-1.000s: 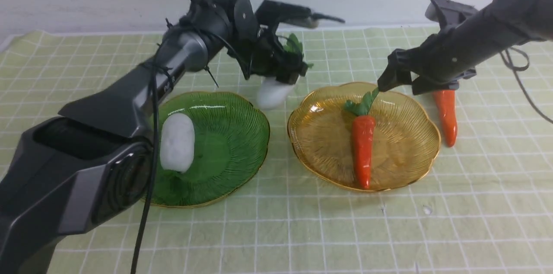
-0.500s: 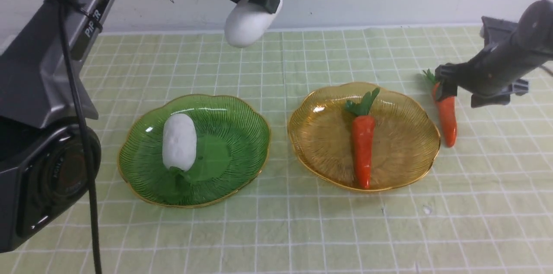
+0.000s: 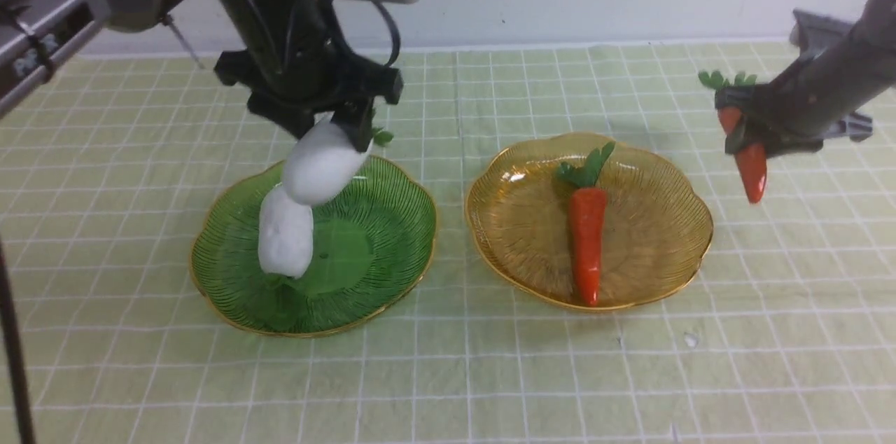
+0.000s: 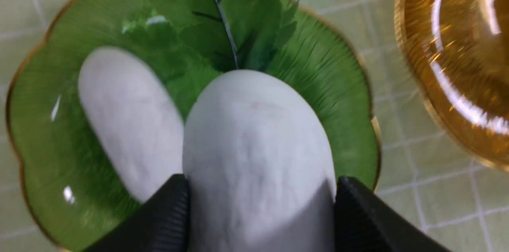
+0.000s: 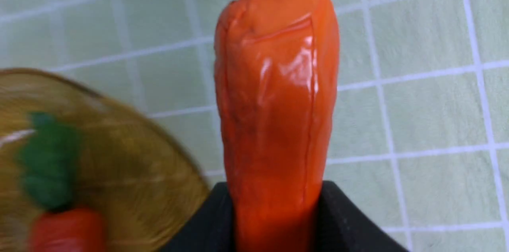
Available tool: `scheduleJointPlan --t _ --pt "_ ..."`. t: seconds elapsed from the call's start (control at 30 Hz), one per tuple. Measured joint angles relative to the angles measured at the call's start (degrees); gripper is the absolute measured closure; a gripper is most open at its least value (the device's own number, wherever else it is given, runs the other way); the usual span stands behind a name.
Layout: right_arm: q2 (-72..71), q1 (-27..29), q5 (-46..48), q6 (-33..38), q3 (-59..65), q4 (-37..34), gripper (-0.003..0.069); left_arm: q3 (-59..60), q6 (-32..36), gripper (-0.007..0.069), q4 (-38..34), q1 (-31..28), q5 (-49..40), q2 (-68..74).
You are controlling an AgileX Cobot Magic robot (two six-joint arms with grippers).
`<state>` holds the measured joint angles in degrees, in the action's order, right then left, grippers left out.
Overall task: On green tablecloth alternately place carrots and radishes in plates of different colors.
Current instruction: 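Pick up the white radish and place it in the left plate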
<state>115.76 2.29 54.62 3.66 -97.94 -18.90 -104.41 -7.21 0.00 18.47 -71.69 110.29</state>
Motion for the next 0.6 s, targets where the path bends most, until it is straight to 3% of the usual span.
scheduleJointPlan --t 0.17,0.43,0.5,0.6 --pt "-5.0 -4.5 6.4 3.5 -0.5 -5.0 0.0424 7.1 -0.9 0.0219 0.4 -0.1 0.1 0.5" --pt "2.0 -9.8 12.0 3.8 -0.4 -5.0 0.0424 7.6 -2.1 0.0219 0.4 -0.1 2.3 5.4" --pt "3.3 -10.0 13.0 3.8 -0.4 -4.8 0.0423 7.6 -2.2 0.0200 0.9 -0.1 2.8 5.9" --pt "4.1 -10.0 14.0 2.6 -0.4 -3.3 0.0327 6.0 -2.3 0.0070 2.3 -0.1 2.2 6.0"
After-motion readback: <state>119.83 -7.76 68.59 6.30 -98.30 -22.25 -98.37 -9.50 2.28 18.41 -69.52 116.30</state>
